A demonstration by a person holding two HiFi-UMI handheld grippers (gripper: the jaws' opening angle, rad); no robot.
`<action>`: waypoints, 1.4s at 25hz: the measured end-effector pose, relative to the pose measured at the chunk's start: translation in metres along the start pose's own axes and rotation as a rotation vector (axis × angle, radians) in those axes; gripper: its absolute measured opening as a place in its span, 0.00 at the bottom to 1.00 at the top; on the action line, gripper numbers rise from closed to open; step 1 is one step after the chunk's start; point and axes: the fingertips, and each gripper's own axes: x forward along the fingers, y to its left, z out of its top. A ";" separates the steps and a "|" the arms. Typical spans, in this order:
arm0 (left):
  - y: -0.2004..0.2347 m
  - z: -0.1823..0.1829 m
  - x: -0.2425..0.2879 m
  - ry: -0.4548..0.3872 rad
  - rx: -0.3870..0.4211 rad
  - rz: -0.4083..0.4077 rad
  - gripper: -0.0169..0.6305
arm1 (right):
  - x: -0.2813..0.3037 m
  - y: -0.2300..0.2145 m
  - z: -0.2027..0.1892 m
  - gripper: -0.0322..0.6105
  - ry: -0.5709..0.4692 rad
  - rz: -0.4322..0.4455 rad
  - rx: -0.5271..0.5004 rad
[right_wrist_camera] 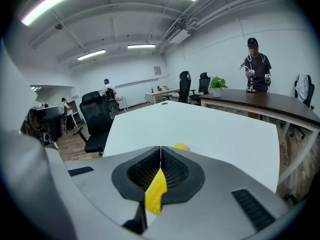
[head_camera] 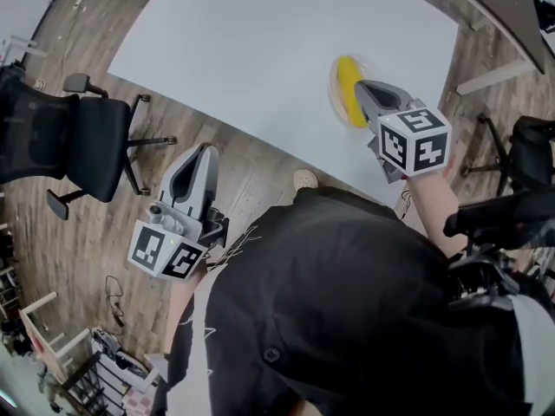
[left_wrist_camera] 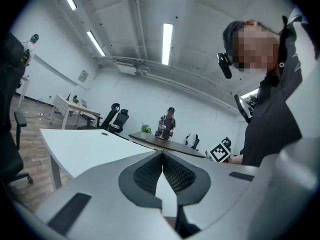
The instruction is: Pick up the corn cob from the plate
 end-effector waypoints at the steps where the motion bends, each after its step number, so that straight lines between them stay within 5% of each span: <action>1: 0.005 0.003 0.008 -0.001 0.004 -0.011 0.05 | 0.004 -0.005 0.003 0.08 -0.009 -0.011 0.013; 15: 0.032 0.025 0.081 0.043 0.021 -0.191 0.05 | 0.005 -0.025 0.014 0.08 -0.038 -0.142 0.111; 28: 0.074 0.023 0.126 0.188 -0.043 -0.507 0.05 | -0.007 -0.025 0.009 0.08 -0.106 -0.447 0.309; 35: 0.072 0.018 0.151 0.229 -0.059 -0.615 0.05 | -0.021 -0.022 0.003 0.08 -0.145 -0.501 0.381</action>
